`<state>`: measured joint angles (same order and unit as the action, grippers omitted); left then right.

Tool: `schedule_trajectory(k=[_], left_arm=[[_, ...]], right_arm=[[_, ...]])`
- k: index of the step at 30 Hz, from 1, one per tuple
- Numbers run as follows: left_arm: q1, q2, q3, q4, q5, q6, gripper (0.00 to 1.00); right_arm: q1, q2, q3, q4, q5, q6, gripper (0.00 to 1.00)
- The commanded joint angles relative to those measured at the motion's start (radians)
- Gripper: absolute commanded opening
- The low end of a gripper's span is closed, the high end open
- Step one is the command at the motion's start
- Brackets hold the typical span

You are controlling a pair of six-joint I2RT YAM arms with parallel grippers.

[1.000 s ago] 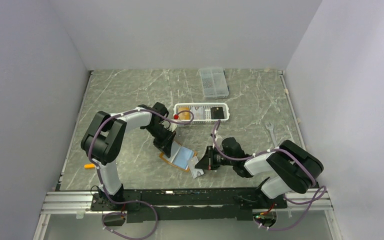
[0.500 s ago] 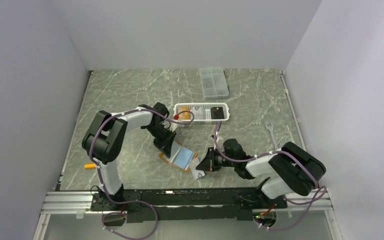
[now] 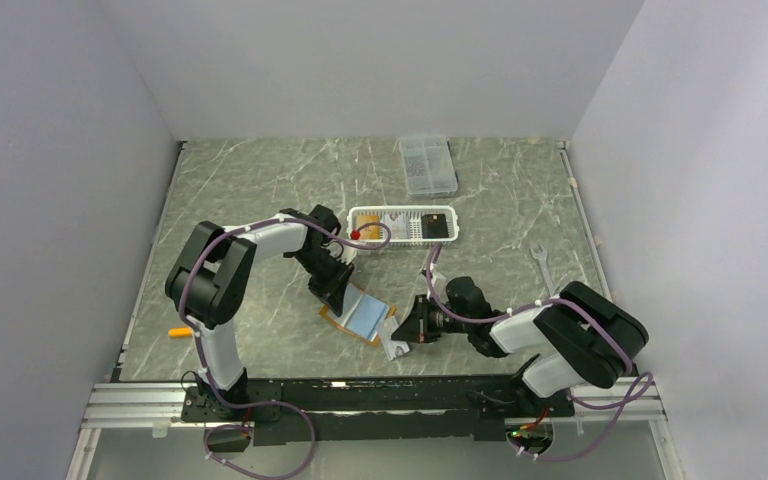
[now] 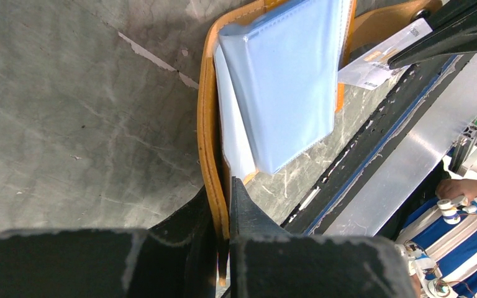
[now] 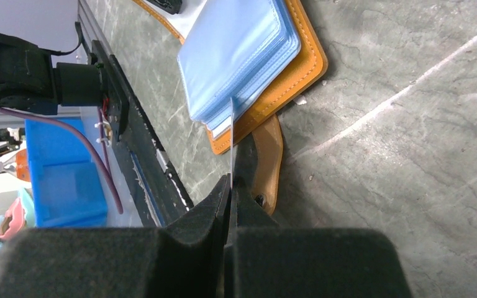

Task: Put the credit cards into the card holder
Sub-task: Turn over the card slot in the card holder.

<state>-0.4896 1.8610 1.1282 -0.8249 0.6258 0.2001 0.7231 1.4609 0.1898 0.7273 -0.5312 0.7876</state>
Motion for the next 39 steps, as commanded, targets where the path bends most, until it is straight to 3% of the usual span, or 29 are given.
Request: schedule_trajectory(k=[1, 11, 22, 39], left_arm=[[-0.013, -0.004, 0.024, -0.015, -0.001, 0.030, 0.07], [-0.013, -0.010, 0.025, -0.019, -0.011, 0.030, 0.07], [-0.012, -0.008, 0.028, -0.022, -0.012, 0.030, 0.06], [-0.013, -0.011, 0.030, -0.026, -0.004, 0.031, 0.05]], right_arm=[[-0.003, 0.019, 0.028, 0.031, 0.005, -0.033, 0.00], [-0.002, -0.012, 0.034, 0.030, -0.018, -0.036, 0.00], [-0.010, -0.204, 0.026, -0.171, -0.042, -0.103, 0.00], [-0.013, -0.055, 0.054, -0.059, -0.067, -0.084, 0.00]])
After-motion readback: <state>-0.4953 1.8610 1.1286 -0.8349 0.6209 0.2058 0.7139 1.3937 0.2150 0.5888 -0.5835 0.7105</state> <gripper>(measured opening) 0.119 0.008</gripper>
